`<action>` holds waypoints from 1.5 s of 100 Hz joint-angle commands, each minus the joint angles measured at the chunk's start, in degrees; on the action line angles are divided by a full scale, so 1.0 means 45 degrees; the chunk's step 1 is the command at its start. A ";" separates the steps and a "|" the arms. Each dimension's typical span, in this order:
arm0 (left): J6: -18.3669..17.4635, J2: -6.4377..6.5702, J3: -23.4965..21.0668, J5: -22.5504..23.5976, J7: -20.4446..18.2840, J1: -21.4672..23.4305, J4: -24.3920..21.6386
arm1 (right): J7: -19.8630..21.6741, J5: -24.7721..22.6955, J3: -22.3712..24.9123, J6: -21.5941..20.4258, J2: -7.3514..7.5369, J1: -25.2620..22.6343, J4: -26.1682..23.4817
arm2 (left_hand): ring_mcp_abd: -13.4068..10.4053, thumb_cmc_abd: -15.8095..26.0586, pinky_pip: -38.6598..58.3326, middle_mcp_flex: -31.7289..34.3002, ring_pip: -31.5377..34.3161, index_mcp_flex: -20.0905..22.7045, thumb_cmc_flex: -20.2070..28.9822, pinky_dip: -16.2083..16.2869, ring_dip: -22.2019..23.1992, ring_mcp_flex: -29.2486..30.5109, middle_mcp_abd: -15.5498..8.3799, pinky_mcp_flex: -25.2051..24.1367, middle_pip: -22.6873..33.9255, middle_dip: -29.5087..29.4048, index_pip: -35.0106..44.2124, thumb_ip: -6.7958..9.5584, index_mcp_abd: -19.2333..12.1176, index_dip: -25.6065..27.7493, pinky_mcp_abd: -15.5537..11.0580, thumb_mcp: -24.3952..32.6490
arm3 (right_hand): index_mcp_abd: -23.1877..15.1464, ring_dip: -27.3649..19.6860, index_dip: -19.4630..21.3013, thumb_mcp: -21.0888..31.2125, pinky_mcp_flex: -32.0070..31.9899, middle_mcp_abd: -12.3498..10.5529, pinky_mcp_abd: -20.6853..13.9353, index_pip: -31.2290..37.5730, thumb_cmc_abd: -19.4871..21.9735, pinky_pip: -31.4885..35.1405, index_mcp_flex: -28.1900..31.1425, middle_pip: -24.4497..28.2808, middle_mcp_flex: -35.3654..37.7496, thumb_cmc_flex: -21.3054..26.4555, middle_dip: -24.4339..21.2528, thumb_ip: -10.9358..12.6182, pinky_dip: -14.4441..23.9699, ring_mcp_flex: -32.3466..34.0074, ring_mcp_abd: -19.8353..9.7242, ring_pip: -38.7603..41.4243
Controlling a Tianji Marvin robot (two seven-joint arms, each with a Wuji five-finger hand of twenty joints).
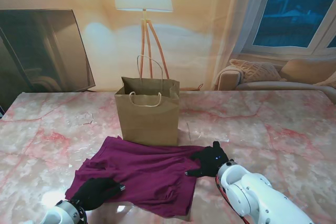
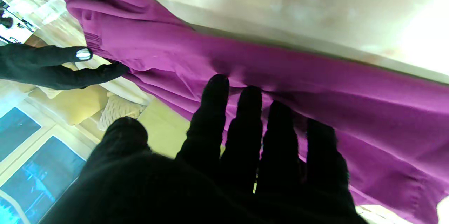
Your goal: Fold the socks and the shorts into the kraft paper bag
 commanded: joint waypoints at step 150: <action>0.1134 -0.0515 -0.0760 0.2893 0.4059 -0.0660 -0.0097 | -0.3034 -0.2403 0.4205 -0.3110 -0.0129 -0.3026 -0.1961 | -0.0616 -0.5797 0.0060 -0.1342 0.0083 -0.2045 0.0417 0.0001 0.0266 0.0022 -0.0958 0.0286 -0.0064 0.0142 0.0141 -0.0902 -0.0550 -0.0179 0.0223 0.7020 | -0.0890 -0.0658 0.0241 0.0083 0.2159 -0.2217 -0.1422 0.0480 -0.3081 -0.0328 -0.0898 0.3780 -0.3264 0.3920 0.1833 0.0172 -0.0489 -0.0028 -0.1940 -0.0130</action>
